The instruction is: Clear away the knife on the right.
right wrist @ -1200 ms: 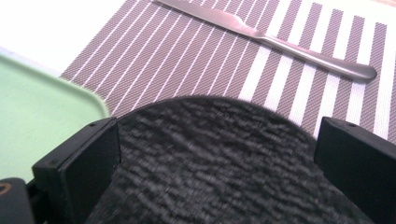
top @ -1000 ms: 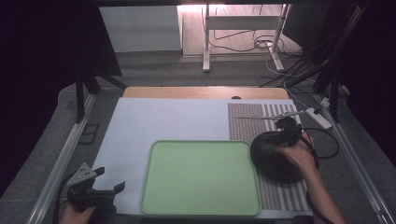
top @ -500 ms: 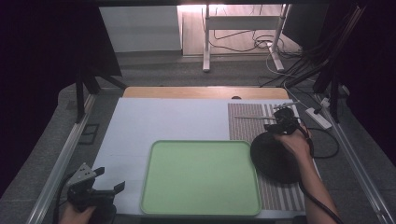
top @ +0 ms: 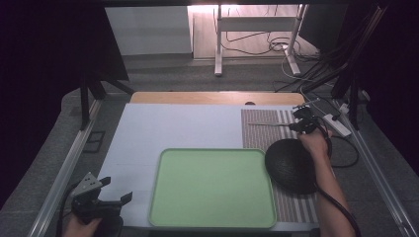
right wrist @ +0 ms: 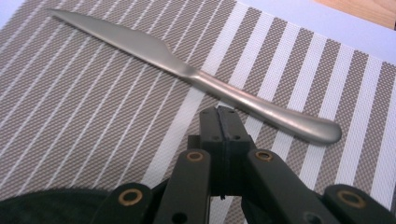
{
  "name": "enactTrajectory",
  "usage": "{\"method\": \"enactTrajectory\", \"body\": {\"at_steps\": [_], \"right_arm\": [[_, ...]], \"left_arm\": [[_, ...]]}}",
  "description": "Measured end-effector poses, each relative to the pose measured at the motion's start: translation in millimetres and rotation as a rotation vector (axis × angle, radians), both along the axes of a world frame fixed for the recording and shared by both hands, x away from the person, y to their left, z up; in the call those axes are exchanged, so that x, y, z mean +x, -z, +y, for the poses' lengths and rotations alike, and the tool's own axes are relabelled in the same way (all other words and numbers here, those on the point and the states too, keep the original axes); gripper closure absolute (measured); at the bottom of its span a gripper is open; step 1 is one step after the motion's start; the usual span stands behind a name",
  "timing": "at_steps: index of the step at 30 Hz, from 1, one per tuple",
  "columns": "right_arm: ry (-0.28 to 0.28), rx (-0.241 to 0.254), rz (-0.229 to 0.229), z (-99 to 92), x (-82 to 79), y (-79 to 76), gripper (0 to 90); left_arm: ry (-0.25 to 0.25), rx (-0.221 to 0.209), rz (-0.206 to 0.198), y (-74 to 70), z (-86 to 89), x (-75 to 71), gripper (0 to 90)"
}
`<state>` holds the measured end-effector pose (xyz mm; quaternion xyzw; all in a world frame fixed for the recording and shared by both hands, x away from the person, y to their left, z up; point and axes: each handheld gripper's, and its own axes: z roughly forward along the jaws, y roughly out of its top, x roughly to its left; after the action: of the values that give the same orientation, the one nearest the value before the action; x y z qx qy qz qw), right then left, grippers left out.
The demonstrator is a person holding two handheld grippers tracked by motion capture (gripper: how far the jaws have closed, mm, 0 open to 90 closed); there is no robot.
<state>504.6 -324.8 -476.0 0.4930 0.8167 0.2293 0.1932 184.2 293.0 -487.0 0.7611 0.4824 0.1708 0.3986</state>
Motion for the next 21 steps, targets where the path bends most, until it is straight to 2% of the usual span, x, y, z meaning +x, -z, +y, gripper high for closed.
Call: {"method": "enactTrajectory", "body": {"at_steps": [5,10,15,19,21], "right_arm": [[0.011,-0.012,0.001,-1.4,13.6,3.6,89.9],[0.049,-0.032,-0.015,-6.1,29.1,8.1,89.9],[0.056,-0.014,-0.018,-11.5,38.7,11.4,89.9],[0.060,-0.049,-0.013,-13.8,45.3,16.1,89.9],[0.067,-0.049,-0.012,-14.9,46.7,16.9,89.9]], "left_arm": [[0.000,-0.002,0.000,0.0,0.2,0.1,3.1],[0.000,-0.002,0.001,0.1,0.2,0.1,3.1],[0.001,-0.003,0.001,0.2,0.3,0.2,3.1],[0.001,0.001,0.000,0.1,-0.1,0.0,3.2],[0.001,0.002,0.000,0.1,-0.2,0.0,3.2]]}}
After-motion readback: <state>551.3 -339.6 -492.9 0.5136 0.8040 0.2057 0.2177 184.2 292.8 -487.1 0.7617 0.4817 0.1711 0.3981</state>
